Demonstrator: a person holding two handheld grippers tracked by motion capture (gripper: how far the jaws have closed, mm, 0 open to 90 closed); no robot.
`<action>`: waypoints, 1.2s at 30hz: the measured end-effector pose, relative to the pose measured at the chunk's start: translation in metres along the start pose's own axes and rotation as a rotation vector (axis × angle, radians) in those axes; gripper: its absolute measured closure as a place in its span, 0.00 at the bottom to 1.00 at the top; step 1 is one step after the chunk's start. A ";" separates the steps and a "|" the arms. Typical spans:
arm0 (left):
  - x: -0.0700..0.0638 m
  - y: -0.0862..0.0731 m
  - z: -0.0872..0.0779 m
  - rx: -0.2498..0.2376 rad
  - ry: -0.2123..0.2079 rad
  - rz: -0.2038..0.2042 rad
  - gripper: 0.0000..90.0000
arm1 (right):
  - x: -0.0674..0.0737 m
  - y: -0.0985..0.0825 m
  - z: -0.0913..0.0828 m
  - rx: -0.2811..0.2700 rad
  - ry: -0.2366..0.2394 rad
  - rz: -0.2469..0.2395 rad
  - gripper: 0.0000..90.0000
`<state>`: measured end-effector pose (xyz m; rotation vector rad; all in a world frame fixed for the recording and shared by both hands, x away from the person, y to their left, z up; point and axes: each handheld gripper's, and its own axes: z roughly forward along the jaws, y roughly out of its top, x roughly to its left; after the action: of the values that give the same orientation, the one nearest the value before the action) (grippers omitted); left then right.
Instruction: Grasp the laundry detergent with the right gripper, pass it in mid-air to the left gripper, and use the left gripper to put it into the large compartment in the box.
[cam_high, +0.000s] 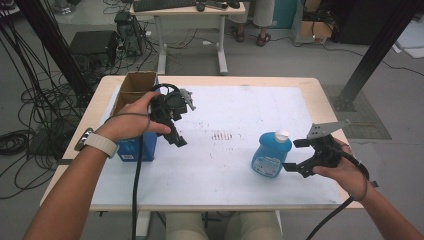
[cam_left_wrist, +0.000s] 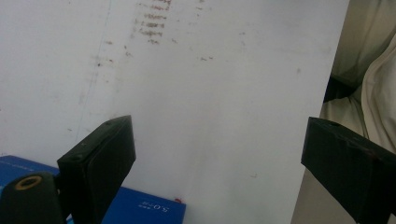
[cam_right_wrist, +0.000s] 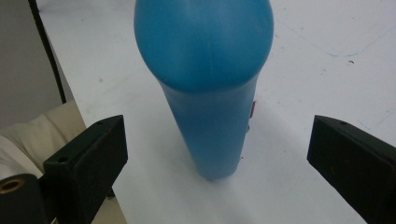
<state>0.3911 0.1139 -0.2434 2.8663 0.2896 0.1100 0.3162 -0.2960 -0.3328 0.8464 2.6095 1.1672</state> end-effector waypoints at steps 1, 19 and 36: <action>0.000 0.000 0.000 0.001 0.001 0.000 0.11 | 0.000 -0.001 0.000 -0.006 -0.001 -0.010 0.06; -0.001 0.000 -0.001 0.001 0.005 -0.002 0.11 | 0.004 -0.018 0.006 -0.073 -0.019 0.009 0.04; -0.001 -0.001 -0.001 -0.003 0.008 -0.006 0.11 | 0.005 -0.025 0.010 -0.125 -0.026 -0.014 0.04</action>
<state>0.3896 0.1145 -0.2429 2.8626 0.2999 0.1209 0.3049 -0.2997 -0.3573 0.8109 2.4872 1.2912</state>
